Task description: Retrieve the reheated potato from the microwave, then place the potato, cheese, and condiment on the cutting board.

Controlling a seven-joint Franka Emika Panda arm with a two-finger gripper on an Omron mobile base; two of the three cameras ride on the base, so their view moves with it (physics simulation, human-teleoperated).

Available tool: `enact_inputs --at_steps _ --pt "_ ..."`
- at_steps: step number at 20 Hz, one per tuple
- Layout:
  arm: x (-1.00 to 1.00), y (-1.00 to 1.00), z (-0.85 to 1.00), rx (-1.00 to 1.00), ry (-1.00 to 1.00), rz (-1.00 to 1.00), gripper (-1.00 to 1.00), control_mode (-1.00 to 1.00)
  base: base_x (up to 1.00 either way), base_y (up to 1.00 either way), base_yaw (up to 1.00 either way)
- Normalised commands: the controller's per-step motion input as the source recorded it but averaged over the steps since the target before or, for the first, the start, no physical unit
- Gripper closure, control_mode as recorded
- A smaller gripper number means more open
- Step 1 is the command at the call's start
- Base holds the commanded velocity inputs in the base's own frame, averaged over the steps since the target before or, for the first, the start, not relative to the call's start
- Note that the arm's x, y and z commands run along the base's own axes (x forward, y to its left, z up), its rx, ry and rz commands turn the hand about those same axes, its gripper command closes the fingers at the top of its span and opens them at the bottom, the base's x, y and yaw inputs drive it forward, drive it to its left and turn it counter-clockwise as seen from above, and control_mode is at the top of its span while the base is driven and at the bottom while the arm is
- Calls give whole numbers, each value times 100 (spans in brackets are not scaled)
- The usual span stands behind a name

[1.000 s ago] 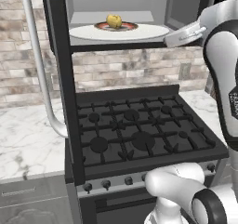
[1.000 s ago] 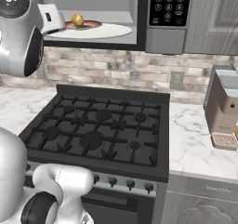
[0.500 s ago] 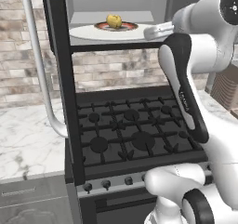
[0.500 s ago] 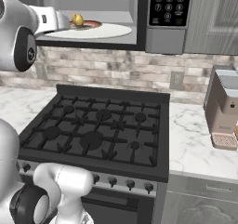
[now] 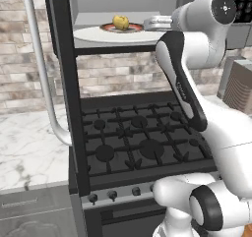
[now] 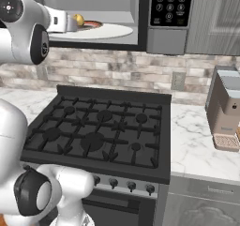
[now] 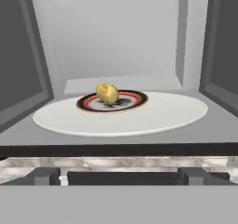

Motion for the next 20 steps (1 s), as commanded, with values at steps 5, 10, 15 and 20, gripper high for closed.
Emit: enact_inputs --at_steps 5,10,15,20 --pt "52 6 0 7 0 0 -100 -100 0 0 0" --pt "51 10 1 0 0 0 -100 -100 0 0 0" --pt "48 4 6 6 6 5 -100 -100 0 0 0" --pt "46 12 2 7 4 12 -100 -100 0 0 0"
